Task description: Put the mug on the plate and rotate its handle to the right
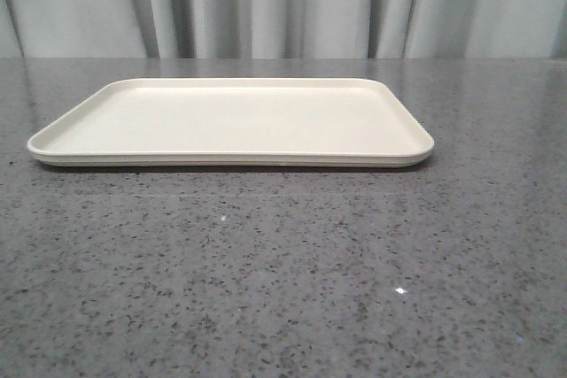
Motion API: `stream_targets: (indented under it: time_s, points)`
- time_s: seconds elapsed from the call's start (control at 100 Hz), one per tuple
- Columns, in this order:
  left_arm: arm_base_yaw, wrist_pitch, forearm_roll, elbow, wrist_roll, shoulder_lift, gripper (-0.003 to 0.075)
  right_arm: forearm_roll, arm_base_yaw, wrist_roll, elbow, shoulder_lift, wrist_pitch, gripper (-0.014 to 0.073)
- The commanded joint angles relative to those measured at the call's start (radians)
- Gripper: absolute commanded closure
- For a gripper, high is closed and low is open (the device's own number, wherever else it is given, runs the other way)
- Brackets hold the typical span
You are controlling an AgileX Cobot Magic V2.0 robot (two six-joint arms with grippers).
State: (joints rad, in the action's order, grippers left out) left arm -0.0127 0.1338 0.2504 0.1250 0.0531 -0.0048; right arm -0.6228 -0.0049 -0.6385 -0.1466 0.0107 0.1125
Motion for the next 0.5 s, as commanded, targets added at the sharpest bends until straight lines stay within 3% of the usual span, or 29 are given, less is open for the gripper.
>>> stream_targets:
  time_s: [0.0,0.49]
  points:
    - [-0.002,0.052,0.02,0.058,-0.01,-0.028,0.074,-0.006,-0.007,0.0,-0.06,0.0,0.043,0.0655]
    - [-0.002,-0.076,0.025,0.233,-0.01,-0.002,0.074,-0.007,-0.007,0.0,-0.238,-0.142,-0.01,0.0655]
